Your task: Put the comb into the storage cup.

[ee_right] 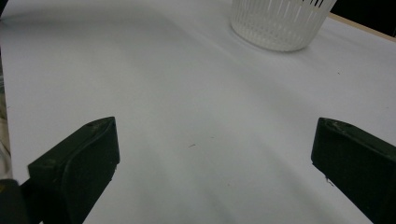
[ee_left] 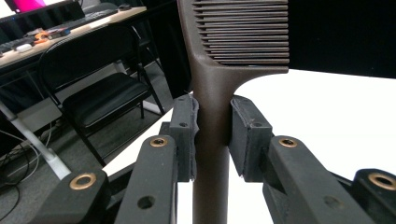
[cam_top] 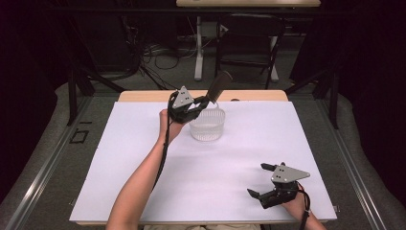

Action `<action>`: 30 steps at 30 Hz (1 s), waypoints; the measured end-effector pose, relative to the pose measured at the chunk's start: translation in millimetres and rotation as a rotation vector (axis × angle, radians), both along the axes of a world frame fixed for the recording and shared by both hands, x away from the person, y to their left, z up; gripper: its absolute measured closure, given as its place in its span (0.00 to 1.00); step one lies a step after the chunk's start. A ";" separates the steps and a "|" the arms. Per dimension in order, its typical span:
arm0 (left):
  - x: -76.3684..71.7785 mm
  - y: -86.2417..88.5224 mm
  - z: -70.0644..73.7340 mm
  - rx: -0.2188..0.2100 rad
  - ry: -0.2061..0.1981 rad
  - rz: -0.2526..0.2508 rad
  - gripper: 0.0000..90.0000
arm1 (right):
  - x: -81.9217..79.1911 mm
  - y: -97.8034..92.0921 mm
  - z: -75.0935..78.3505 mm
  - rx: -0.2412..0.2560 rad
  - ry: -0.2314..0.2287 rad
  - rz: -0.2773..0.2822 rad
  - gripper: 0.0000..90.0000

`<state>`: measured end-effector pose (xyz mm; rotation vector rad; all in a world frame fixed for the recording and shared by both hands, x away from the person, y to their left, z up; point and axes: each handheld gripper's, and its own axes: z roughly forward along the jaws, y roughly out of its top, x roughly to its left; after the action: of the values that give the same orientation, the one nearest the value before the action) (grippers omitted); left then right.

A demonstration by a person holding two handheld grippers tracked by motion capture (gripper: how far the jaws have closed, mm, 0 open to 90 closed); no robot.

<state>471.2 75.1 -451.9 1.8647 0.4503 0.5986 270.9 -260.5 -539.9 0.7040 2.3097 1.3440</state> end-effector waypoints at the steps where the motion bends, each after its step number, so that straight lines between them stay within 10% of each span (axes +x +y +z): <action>1: 0.2 -0.3 -0.5 -0.005 0.000 0.000 0.80 | -0.1 0.1 -0.1 0.000 0.002 0.000 0.01; 30: 6.2 -4.7 -10.9 0.039 0.024 -0.017 0.80 | -0.8 -0.1 0.4 0.005 0.003 -0.002 0.01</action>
<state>477.3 70.4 -462.8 1.9131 0.4415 0.5776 270.1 -260.6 -539.6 0.7104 2.3084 1.3490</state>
